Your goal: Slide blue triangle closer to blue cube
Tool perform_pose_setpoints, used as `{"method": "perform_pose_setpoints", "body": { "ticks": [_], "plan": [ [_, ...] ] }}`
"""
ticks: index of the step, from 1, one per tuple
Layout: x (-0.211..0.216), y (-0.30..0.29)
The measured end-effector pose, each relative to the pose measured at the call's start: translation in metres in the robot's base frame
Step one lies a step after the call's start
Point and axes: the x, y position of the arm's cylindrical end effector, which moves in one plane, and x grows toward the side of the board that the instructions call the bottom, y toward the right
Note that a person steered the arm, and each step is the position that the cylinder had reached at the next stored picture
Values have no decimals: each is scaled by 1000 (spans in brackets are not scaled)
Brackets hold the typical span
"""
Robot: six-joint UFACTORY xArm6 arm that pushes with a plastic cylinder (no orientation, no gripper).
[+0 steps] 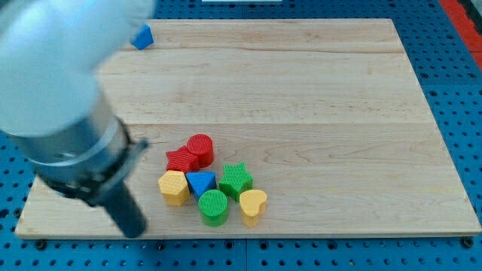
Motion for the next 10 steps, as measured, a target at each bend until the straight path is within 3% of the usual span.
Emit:
{"method": "perform_pose_setpoints", "body": {
  "ticks": [1,3,4,5,8,9,10],
  "plan": [
    [-9,62],
    [-61,71],
    [-48,95],
    [-53,71],
    [-123,37],
    [-115,95],
    [-109,100]
  ]
}}
